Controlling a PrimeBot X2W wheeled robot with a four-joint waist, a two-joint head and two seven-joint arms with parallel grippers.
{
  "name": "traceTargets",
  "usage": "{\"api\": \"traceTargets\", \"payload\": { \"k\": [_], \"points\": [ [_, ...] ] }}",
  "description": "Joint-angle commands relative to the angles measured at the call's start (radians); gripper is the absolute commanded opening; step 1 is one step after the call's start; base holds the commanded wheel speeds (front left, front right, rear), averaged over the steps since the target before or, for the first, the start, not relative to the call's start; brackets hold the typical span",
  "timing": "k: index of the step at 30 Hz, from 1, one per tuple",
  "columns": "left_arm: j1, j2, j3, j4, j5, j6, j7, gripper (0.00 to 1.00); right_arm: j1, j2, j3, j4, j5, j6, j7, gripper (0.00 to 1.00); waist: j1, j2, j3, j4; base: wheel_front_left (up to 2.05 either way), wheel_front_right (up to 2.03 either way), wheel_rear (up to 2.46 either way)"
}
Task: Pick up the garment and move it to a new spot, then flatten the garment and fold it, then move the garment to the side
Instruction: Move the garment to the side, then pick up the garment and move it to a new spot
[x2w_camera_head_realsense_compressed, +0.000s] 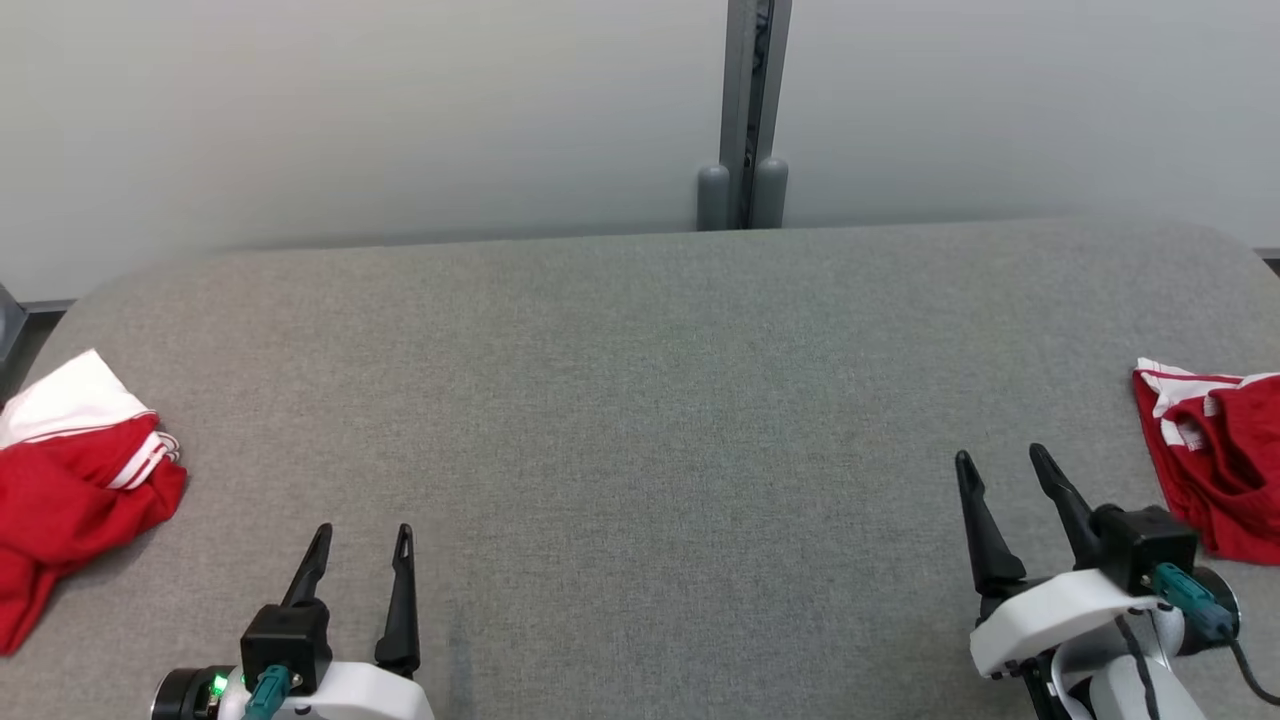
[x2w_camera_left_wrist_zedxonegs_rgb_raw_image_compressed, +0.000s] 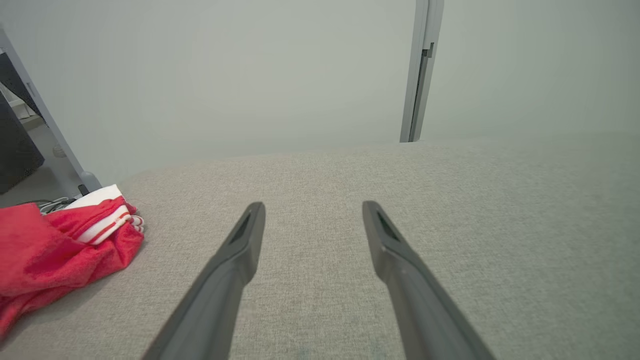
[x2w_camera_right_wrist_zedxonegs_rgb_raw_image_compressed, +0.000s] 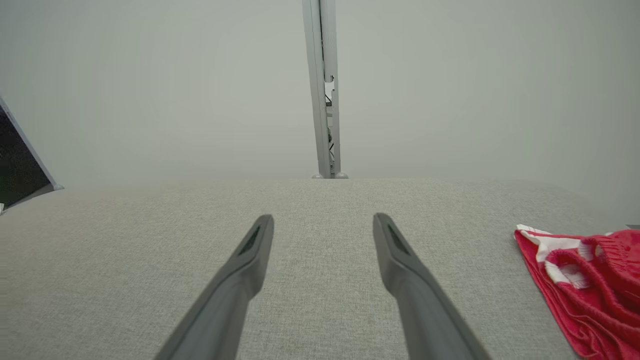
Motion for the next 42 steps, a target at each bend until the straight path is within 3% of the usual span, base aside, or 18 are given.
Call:
{"api": "traceTargets", "payload": {
  "k": [1, 23, 29, 42],
  "points": [
    [0.008, 0.003, 0.008, -0.002, -0.006, 0.007, -0.002, 1.0, 0.013, -0.006, -0.006, -0.01, 0.023, 0.0, -0.005, 1.0, 0.0, -0.0001, -0.01, 0.004, 0.0, 0.0, 0.0],
    [0.022, 0.003, 0.03, -0.011, -0.018, 0.017, -0.002, 1.0, 0.037, -0.005, 0.029, -0.019, 0.042, 0.0, -0.005, 1.0, 0.0, -0.0001, -0.013, 0.01, 0.0, 0.0, 0.0],
    [0.009, 0.003, 0.043, -0.007, -0.016, 0.025, -0.002, 1.0, 0.026, -0.005, 0.046, -0.03, 0.045, 0.0, -0.005, 1.0, 0.0, -0.0001, 0.005, 0.088, 0.0, 0.0, 0.0],
    [0.03, 0.003, 0.113, 0.0, -0.012, 0.032, -0.002, 1.0, 0.018, -0.006, 0.097, -0.027, 0.048, 0.0, -0.005, 1.0, 0.0, -0.0001, 0.026, 0.346, 0.0, 0.0, 0.0]
  ]
}}
